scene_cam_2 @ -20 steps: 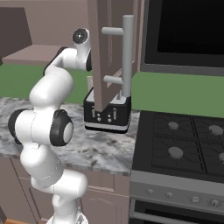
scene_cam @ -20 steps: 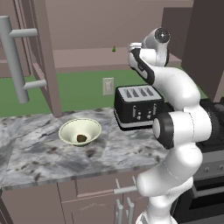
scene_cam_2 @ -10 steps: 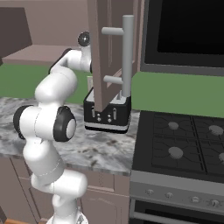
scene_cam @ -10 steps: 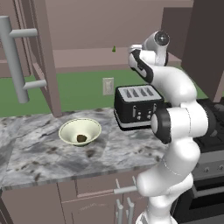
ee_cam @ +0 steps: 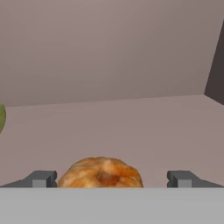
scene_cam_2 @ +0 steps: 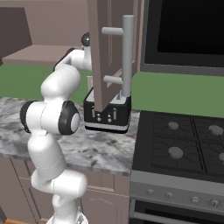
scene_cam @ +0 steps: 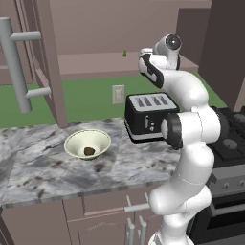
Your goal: Open the cabinet. Pick the kiwi and tangerine from the cabinet and place them into the bowl. Then close the cabinet.
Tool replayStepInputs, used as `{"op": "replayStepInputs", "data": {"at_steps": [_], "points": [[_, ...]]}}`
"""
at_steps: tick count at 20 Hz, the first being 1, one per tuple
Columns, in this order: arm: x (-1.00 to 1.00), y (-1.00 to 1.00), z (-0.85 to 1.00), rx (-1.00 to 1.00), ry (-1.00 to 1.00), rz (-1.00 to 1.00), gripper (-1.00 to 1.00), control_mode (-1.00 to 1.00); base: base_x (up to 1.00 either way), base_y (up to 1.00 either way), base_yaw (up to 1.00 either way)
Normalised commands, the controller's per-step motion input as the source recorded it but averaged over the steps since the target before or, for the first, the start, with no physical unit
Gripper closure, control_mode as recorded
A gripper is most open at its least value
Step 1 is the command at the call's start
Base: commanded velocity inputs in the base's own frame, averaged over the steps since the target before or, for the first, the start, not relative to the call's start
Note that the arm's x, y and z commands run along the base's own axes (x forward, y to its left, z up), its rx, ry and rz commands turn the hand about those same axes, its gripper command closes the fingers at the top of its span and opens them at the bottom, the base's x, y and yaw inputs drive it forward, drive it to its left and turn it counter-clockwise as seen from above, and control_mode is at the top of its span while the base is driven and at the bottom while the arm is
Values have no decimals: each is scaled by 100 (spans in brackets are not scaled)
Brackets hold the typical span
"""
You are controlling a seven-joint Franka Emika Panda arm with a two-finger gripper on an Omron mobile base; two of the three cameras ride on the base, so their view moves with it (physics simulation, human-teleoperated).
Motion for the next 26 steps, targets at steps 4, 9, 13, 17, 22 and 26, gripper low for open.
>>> {"op": "replayStepInputs", "data": {"at_steps": [4, 9, 13, 17, 22, 26], "points": [[25, 0, -4, 0, 0, 0, -100, -100, 0, 0, 0], [24, 1, -16, 0, 0, 0, 100, -100, 0, 0, 0], [6, 1, -7, 0, 0, 0, 100, -100, 0, 0, 0], [0, 0, 0, 0, 0, 0, 100, -100, 0, 0, 0], [-16, 6, 11, 0, -6, 0, 100, -100, 0, 0, 0], [-47, 32, 52, 0, -18, 0, 100, -100, 0, 0, 0]]}}
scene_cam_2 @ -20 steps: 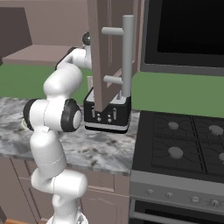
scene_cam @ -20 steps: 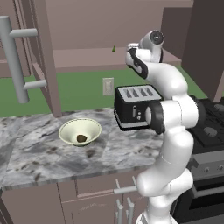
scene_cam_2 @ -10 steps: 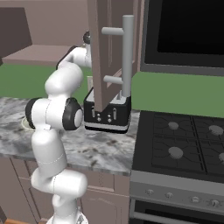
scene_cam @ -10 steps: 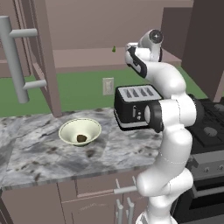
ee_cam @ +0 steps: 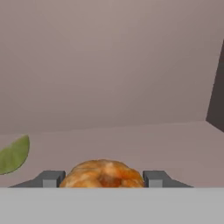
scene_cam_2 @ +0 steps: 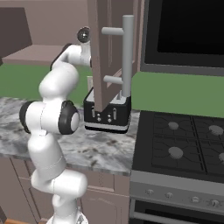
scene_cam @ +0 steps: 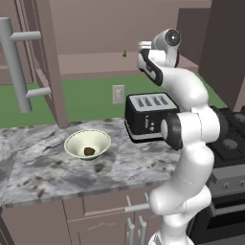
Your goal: Open the cabinet. Pick the kiwi and tangerine from the cabinet and place them into the bowl. Then close the cabinet.
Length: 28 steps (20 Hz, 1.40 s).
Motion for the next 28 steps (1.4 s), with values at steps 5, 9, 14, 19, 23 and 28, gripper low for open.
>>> {"op": "replayStepInputs", "data": {"at_steps": [5, 9, 14, 19, 23, 28], "points": [[-72, 44, 60, 0, -13, 0, 100, -100, 0, 0, 0], [-100, 54, 47, -1, -15, 0, 100, -100, 0, 0, 0], [-100, 57, 50, 0, -13, 0, 100, -100, 0, 0, 0], [-100, 64, 31, 0, -7, 0, 100, -100, 0, 0, 0], [-100, 64, 6, 0, 0, 0, 100, -100, 0, 0, 0], [-100, 62, -1, 0, 0, 0, 100, -100, 0, 0, 0]]}}
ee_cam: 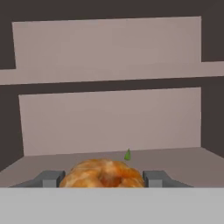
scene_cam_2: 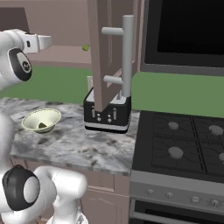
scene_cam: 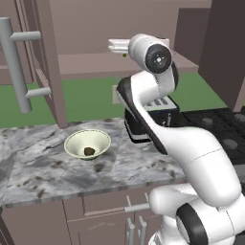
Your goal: Open the cabinet. Pick the kiwi and tangerine from the cabinet and place them into the bowl. Then close the cabinet.
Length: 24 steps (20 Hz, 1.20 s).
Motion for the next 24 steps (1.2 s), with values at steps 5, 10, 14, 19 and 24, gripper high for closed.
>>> {"op": "replayStepInputs", "data": {"at_steps": [5, 10, 14, 19, 24], "points": [[-100, 43, -23, 0, 0, 0, 100, -100, 0, 0, 0], [-85, 23, -44, -1, 18, 0, 100, -100, 0, 0, 0], [-32, 11, -21, 0, 37, 0, 100, -100, 0, 0, 0], [2, 2, -3, 1, 33, 0, 100, -100, 0, 0, 0], [0, 9, -25, 0, 20, 0, 100, -100, 0, 0, 0]]}}
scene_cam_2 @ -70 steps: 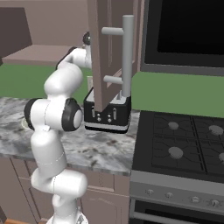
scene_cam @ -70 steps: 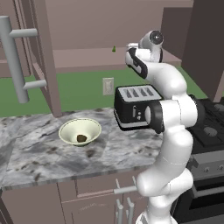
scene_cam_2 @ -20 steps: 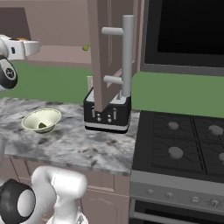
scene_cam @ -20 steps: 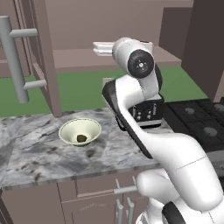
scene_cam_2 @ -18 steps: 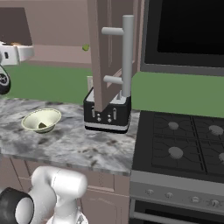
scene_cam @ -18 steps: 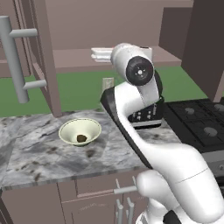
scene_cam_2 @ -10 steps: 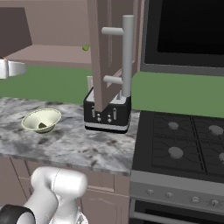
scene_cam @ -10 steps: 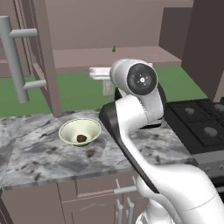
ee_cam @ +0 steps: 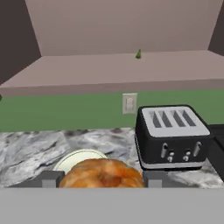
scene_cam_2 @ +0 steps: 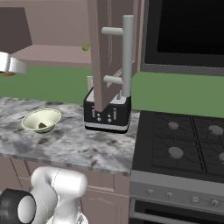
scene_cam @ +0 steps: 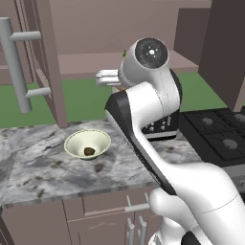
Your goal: Open the cabinet. Pick the kiwi and tangerine from the cabinet and place them into the bowl. Then close the cabinet.
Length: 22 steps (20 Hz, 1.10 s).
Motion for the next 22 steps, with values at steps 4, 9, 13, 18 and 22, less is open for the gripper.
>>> {"op": "replayStepInputs", "data": {"at_steps": [4, 9, 13, 18, 22], "points": [[0, 15, -71, 0, 19, 0, 100, -100, 0, 0, 0], [0, 13, -79, 0, 14, 0, 100, -100, 0, 0, 0], [1, 6, -62, 0, 8, 0, 100, -100, 0, 0, 0], [12, 3, -56, 0, 2, 0, 100, -100, 0, 0, 0], [39, 0, -43, 1, 0, 0, 100, -100, 0, 0, 0]]}}
